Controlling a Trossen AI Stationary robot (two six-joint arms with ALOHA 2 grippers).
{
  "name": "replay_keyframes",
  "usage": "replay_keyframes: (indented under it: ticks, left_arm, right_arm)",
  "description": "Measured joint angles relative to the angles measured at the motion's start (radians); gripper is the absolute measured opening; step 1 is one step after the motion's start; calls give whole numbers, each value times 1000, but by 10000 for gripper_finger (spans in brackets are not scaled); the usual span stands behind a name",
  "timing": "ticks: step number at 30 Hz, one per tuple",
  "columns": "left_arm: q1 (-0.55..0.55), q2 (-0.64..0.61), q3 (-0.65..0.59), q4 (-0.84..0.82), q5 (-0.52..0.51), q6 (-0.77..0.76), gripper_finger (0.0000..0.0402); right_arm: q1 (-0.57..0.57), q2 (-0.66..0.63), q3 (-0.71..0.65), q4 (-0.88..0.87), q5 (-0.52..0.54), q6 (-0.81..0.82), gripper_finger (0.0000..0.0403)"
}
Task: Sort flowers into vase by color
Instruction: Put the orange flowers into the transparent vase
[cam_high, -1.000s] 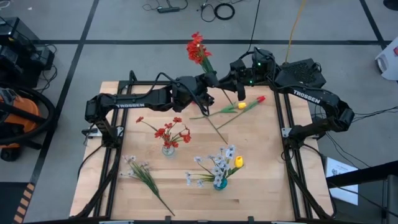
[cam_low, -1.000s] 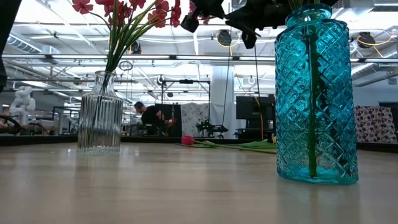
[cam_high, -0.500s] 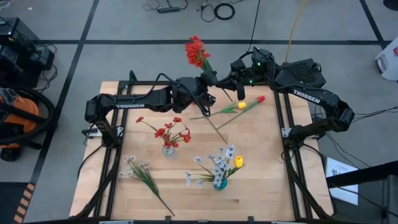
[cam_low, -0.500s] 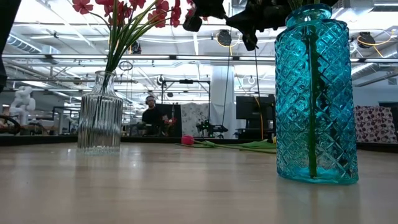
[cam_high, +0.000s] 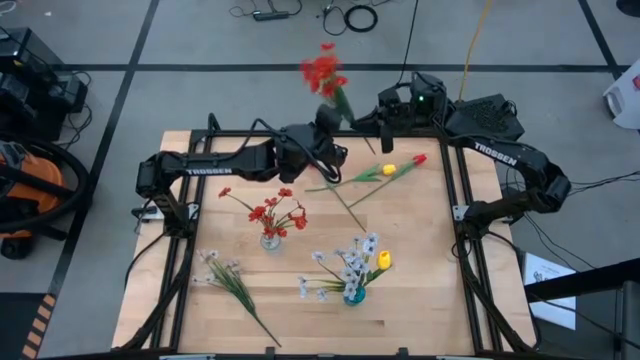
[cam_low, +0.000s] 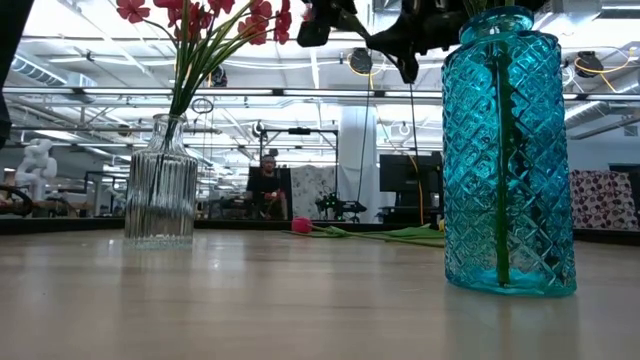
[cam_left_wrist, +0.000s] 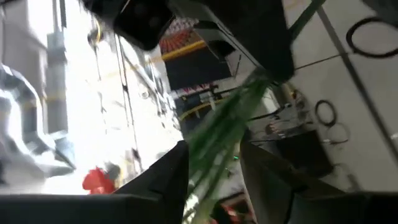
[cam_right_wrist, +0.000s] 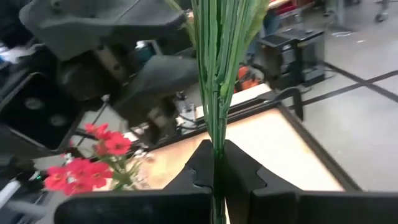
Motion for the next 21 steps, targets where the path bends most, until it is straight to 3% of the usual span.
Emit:
replay_keyframes:
  ticks: [7,15,18,21]
  left_arm:
    - [8,-8,0,-32,-105,-235,150]
    - [98,-73,0,-197,-86,-921,150]
    - [154,-103,0,-272,46,-1216,145]
    - [223,-124,0,-303,323,-1499,131]
  right_arm:
    - [-59,-32,0,4,8,2,4]
    - [-71,-59,0,11,30,-8,4]
    - [-80,-71,0,11,30,-8,4]
    - [-83,-75,0,12,31,-8,4]
